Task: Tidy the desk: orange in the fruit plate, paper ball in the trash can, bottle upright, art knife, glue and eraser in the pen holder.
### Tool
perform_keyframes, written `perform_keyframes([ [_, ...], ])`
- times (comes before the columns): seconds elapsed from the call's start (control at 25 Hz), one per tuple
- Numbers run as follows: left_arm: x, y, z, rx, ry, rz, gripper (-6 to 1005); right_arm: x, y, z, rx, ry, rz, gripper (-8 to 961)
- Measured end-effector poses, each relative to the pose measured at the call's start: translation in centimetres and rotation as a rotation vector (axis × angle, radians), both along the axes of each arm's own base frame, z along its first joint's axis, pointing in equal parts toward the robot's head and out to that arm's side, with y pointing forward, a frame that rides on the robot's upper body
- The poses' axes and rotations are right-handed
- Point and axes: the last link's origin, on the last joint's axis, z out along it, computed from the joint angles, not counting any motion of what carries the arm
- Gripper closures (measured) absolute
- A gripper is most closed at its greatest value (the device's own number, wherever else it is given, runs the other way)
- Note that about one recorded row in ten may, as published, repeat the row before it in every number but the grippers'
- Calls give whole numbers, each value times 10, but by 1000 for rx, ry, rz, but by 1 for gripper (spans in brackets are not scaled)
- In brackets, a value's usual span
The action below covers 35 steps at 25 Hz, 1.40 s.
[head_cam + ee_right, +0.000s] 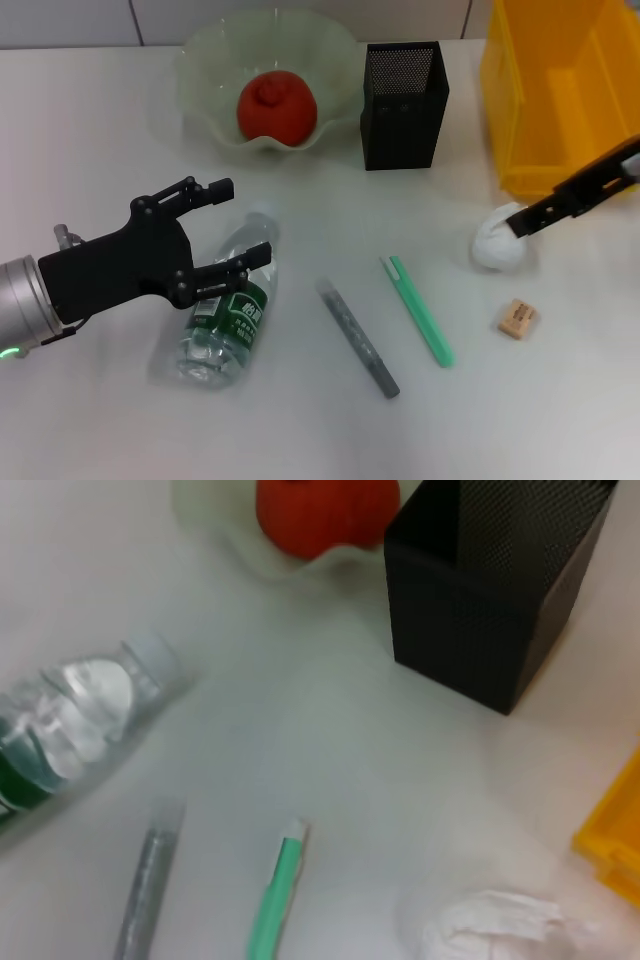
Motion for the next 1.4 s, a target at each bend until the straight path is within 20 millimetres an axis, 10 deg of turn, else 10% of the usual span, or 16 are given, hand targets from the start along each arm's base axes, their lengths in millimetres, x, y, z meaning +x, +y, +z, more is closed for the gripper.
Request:
perform_keyframes([
  [0.48, -3, -1, 1, 4, 4, 13, 142, 11, 25, -52, -22, -126, -42, 227],
  [1.4, -5, 0, 0, 9, 12, 24, 143, 25, 31, -75, -54, -140, -66, 447],
])
